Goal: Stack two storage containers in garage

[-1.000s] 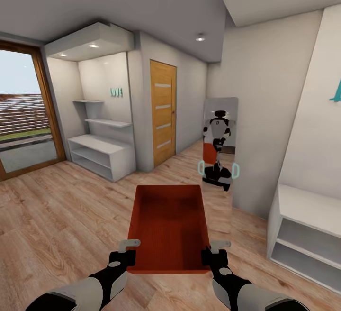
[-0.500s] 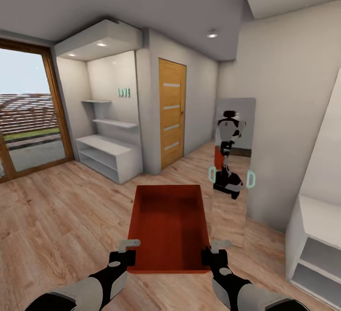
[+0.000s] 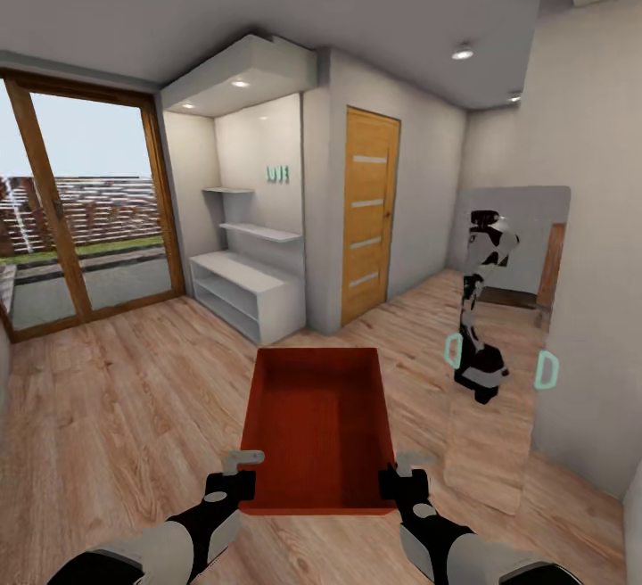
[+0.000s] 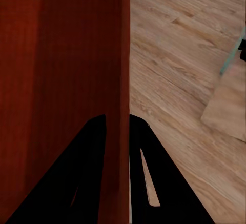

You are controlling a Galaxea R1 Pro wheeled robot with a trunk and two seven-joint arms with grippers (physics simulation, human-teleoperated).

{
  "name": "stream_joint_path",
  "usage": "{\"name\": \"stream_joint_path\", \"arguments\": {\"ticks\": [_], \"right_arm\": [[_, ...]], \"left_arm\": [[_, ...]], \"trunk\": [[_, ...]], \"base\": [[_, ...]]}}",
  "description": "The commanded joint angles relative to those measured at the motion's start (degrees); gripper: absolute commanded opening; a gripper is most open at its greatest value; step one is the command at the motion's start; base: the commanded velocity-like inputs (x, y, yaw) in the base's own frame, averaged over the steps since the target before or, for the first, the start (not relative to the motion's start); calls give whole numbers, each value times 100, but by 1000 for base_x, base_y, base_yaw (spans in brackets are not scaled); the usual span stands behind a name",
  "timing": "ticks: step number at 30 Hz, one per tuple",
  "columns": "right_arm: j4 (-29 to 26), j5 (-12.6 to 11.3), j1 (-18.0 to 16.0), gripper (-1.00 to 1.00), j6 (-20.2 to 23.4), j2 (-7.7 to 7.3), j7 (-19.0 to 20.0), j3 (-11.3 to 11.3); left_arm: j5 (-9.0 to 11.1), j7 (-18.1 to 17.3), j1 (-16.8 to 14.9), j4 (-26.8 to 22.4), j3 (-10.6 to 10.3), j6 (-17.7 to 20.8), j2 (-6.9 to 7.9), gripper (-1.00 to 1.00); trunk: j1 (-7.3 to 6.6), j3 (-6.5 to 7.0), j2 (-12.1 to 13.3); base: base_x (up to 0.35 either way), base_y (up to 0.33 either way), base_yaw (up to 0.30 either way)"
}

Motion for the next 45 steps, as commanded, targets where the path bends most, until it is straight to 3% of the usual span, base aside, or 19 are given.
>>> {"name": "stream_joint_path", "arguments": {"ticks": [1, 45], "right_arm": [[17, -96, -3, -100, -19, -27, -7, -190], [17, -96, -3, -100, -22, -28, 2, -190]], "left_arm": [[-30, 42, -7, -13, 12, -299, 35, -100], [-36, 42, -7, -13, 12, -301, 35, -100]], "trunk": [[4, -9, -6], [4, -9, -6]], "base": [[321, 0, 244], [322, 7, 11]]}}
